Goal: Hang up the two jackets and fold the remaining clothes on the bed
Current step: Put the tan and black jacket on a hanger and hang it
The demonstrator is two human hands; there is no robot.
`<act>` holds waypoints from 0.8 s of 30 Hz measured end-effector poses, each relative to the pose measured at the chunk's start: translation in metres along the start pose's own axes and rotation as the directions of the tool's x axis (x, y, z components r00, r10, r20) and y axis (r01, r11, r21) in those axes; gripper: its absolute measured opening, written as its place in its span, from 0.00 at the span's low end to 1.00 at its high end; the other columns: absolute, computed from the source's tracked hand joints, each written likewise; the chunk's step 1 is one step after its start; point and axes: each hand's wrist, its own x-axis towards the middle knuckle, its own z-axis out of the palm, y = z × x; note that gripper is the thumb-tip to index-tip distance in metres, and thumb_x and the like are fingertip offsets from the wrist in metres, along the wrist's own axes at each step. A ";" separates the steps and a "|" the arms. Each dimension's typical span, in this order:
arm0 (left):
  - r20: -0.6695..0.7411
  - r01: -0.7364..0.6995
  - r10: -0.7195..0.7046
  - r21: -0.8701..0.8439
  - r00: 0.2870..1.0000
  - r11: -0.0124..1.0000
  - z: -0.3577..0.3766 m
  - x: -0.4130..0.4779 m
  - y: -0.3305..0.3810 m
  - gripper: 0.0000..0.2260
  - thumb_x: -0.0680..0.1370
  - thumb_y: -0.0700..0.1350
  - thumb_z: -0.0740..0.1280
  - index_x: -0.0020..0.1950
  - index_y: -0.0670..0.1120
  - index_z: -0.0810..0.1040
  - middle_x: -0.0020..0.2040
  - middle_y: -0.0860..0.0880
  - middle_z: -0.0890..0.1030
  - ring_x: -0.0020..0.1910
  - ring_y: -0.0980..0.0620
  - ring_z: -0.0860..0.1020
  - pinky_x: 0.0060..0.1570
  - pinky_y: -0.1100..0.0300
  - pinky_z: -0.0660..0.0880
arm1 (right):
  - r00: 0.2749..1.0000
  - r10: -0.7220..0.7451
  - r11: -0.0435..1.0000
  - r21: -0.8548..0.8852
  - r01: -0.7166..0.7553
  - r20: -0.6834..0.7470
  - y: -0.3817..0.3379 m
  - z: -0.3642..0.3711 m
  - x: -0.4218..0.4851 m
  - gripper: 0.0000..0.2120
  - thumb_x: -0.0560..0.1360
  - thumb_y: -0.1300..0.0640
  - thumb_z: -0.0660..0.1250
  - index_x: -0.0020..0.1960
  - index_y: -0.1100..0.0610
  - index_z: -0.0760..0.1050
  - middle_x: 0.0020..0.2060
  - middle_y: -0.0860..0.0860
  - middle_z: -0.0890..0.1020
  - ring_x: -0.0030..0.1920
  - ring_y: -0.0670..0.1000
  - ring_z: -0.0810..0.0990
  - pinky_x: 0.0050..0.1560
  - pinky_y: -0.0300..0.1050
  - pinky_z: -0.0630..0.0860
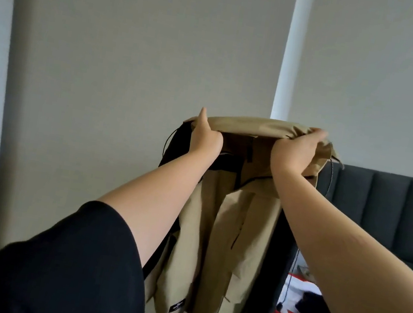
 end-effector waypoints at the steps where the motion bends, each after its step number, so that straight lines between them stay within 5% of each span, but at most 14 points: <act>1: -0.001 -0.027 0.027 -0.031 1.000 0.999 0.008 -0.006 0.008 0.33 0.76 0.32 0.51 0.78 0.55 0.50 0.75 0.48 0.62 0.68 0.49 0.68 0.48 0.69 0.65 | 0.999 -0.031 0.999 0.013 0.031 -0.026 -0.004 -0.011 0.008 0.20 0.69 0.70 0.54 0.60 0.58 0.61 0.47 0.52 0.74 0.49 0.54 0.76 0.51 0.46 0.74; 4: 0.030 -0.089 0.093 -0.102 0.995 0.991 0.037 -0.021 0.027 0.34 0.76 0.31 0.51 0.78 0.55 0.50 0.74 0.48 0.62 0.55 0.57 0.68 0.29 0.80 0.67 | 0.982 -0.163 0.987 -0.015 0.162 -0.100 -0.008 -0.047 0.030 0.21 0.67 0.71 0.54 0.60 0.61 0.63 0.48 0.54 0.74 0.51 0.56 0.75 0.52 0.47 0.73; 7: 0.084 -0.106 0.116 -0.115 0.990 0.988 0.071 -0.033 0.027 0.31 0.77 0.33 0.51 0.78 0.54 0.49 0.74 0.48 0.62 0.47 0.59 0.65 0.24 0.82 0.63 | 0.955 -0.257 0.964 -0.116 0.241 -0.148 0.005 -0.074 0.048 0.22 0.67 0.71 0.55 0.61 0.64 0.63 0.50 0.58 0.74 0.52 0.58 0.72 0.54 0.48 0.70; 10: 0.169 -0.051 0.060 -0.056 0.984 0.997 0.111 -0.042 0.001 0.29 0.79 0.37 0.52 0.78 0.54 0.48 0.75 0.49 0.61 0.55 0.56 0.69 0.42 0.78 0.67 | 0.957 -0.244 0.949 -0.243 0.201 -0.160 0.044 -0.095 0.061 0.22 0.67 0.71 0.57 0.61 0.64 0.63 0.52 0.61 0.74 0.53 0.60 0.69 0.55 0.49 0.68; 12: 0.259 0.017 -0.014 -0.008 0.966 1.000 0.141 -0.049 -0.029 0.27 0.81 0.40 0.52 0.78 0.54 0.47 0.76 0.49 0.59 0.69 0.50 0.65 0.60 0.63 0.65 | 0.968 -0.199 0.937 -0.320 0.141 -0.155 0.084 -0.107 0.065 0.23 0.67 0.70 0.58 0.62 0.64 0.63 0.54 0.61 0.74 0.54 0.60 0.69 0.56 0.51 0.68; 14: 0.355 0.077 -0.086 0.040 0.931 0.996 0.172 -0.056 -0.065 0.26 0.82 0.43 0.52 0.78 0.53 0.47 0.77 0.48 0.56 0.73 0.47 0.60 0.67 0.56 0.61 | 0.980 -0.149 0.922 -0.378 0.090 -0.131 0.132 -0.118 0.066 0.23 0.68 0.70 0.58 0.63 0.63 0.63 0.55 0.61 0.73 0.55 0.60 0.69 0.59 0.52 0.68; 18: 0.531 0.175 -0.252 0.192 0.809 0.966 0.226 -0.062 -0.138 0.30 0.82 0.45 0.57 0.78 0.54 0.43 0.76 0.48 0.57 0.70 0.46 0.65 0.65 0.56 0.64 | 1.000 0.002 0.878 -0.479 0.005 0.015 0.229 -0.133 0.072 0.35 0.69 0.67 0.61 0.73 0.57 0.54 0.64 0.58 0.69 0.63 0.58 0.67 0.63 0.51 0.69; 21: 0.651 0.183 -0.353 0.316 0.672 0.931 0.258 -0.073 -0.195 0.36 0.80 0.46 0.61 0.76 0.56 0.37 0.64 0.48 0.67 0.49 0.53 0.75 0.45 0.67 0.75 | 0.956 0.206 0.771 -0.636 -0.026 0.210 0.298 -0.143 0.075 0.43 0.71 0.63 0.62 0.77 0.50 0.40 0.64 0.56 0.70 0.62 0.57 0.71 0.61 0.54 0.72; 24: 0.773 0.051 -0.335 0.367 0.539 0.929 0.286 -0.099 -0.259 0.39 0.79 0.46 0.62 0.76 0.55 0.35 0.72 0.50 0.65 0.62 0.46 0.73 0.56 0.60 0.72 | 0.892 0.315 0.636 -0.770 0.054 0.323 0.364 -0.159 0.059 0.37 0.75 0.61 0.60 0.77 0.53 0.43 0.72 0.55 0.64 0.69 0.58 0.64 0.68 0.58 0.65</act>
